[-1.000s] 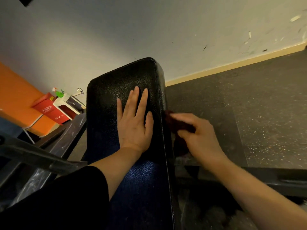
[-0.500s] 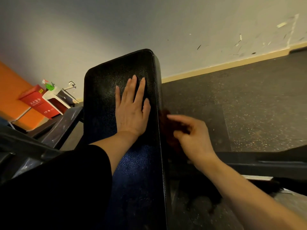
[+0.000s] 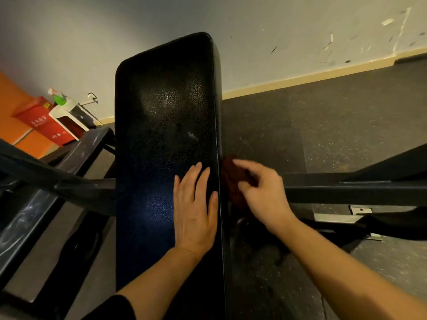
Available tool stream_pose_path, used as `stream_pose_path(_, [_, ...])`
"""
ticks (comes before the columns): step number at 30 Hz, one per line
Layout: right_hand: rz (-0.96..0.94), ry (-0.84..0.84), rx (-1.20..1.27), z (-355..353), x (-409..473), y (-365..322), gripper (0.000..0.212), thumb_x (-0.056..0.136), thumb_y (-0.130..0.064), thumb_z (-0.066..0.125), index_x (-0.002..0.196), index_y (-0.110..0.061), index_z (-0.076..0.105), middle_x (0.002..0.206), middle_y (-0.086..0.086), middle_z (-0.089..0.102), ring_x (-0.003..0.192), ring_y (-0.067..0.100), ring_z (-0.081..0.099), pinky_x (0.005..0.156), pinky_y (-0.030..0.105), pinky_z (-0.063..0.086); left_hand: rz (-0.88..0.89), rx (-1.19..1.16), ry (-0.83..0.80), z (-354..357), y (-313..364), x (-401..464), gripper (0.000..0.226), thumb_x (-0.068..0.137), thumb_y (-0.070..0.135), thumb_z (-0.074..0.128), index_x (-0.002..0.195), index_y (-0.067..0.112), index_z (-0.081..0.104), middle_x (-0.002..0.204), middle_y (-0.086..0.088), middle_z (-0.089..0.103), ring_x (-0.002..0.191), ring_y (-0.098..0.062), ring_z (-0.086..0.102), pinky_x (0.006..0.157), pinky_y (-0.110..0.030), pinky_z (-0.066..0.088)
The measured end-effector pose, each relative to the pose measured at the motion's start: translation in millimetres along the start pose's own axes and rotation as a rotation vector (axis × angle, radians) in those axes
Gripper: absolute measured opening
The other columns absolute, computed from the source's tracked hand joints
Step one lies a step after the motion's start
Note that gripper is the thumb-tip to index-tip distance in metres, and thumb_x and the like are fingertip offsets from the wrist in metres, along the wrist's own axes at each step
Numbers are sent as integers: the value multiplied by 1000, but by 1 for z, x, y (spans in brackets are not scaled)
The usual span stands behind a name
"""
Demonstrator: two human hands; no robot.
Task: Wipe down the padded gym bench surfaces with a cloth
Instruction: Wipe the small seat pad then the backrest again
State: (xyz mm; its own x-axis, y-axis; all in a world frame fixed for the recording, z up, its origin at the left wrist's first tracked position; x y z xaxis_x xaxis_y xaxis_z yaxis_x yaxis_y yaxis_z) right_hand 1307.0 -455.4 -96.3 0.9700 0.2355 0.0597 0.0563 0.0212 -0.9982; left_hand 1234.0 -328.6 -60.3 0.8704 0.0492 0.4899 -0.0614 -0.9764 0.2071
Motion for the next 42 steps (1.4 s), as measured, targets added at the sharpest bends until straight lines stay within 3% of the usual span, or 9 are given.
stream_pose_path(4, [8, -29, 224, 11, 47, -26, 55, 95, 0, 44, 143, -27, 40, 149, -6, 38, 136, 8, 34, 116, 28, 26, -32, 125, -21, 15, 2, -9, 53, 100, 32, 28, 148, 11, 23, 156, -5, 22, 146, -16, 14, 120, -40, 3])
stream_pose_path(7, [-57, -52, 81, 20, 19, -17, 59, 87, 11, 51, 136, -21, 51, 137, -8, 50, 126, -3, 43, 109, 14, 30, -26, 146, -7, 17, 1, -11, 53, 100, 31, 28, 148, 9, 24, 156, -5, 22, 146, -15, 14, 120, -40, 2])
stream_pose_path(12, [48, -20, -52, 10, -34, 24, 61, 75, 12, 66, 124, -23, 56, 108, -9, 63, 100, 0, 60, 95, 28, 51, -25, 130, 17, 16, 0, -11, 53, 98, 29, 30, 147, 8, 27, 155, -6, 25, 145, -17, 17, 120, -39, 3])
stream_pose_path(17, [-92, 248, -163, -17, 41, -44, 51, 84, -6, 65, 132, -18, 53, 125, -1, 47, 112, 7, 49, 106, 21, 36, -22, 114, 21, 16, 1, -11, 53, 98, 28, 28, 147, 9, 25, 155, -7, 25, 145, -18, 17, 120, -42, 5])
stream_pose_path(20, [-100, 141, -7, 4, 74, -55, 46, 94, -14, 53, 139, -19, 48, 139, -1, 48, 125, 10, 46, 112, 31, 34, -20, 123, 21, 17, 1, -12, 52, 98, 28, 28, 147, 10, 25, 155, -7, 25, 145, -18, 16, 120, -41, 4])
stream_pose_path(29, [-216, 97, -140, 2, -12, -50, 44, 80, -3, 68, 119, -21, 57, 110, -9, 64, 106, 2, 59, 94, 33, 51, -10, 66, 16, 15, 1, -12, 53, 98, 27, 32, 147, 8, 26, 156, -7, 24, 146, -18, 16, 120, -40, 2])
stream_pose_path(33, [-489, 252, -419, 14, 16, -127, 47, 84, -19, 61, 130, -26, 53, 117, -5, 61, 113, 19, 45, 94, 49, 44, -64, -68, 87, -1, -2, -10, 47, 99, 24, 34, 142, 6, 32, 151, -10, 32, 143, -21, 23, 120, -42, 2])
stream_pose_path(37, [-641, -9, -925, 85, 46, -121, 43, 89, -29, 57, 131, -33, 54, 135, 0, 51, 136, 30, 29, 101, 68, 27, -146, -97, 145, -23, -15, -11, 47, 98, 25, 38, 139, 3, 36, 147, -12, 36, 140, -23, 28, 120, -45, 8])
stream_pose_path(42, [-787, 4, -1191, 75, 21, -91, 47, 75, -12, 60, 121, -25, 61, 133, 9, 52, 115, 38, 40, 82, 54, 46, -203, -68, 108, -32, -36, -15, 48, 92, 23, 44, 136, 3, 41, 143, -11, 40, 136, -23, 33, 119, -46, 11])
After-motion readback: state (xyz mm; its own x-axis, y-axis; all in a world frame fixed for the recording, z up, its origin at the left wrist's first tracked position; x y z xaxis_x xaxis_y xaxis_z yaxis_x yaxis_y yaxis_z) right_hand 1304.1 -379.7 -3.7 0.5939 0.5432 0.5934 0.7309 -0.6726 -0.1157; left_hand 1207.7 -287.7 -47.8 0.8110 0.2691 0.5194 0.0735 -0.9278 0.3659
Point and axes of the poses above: each hand's wrist, its own x-axis towards the middle knuckle, its own z-axis out of the palm, y = z × x, the point moved 10 cm from there along x, towards the middle knuckle
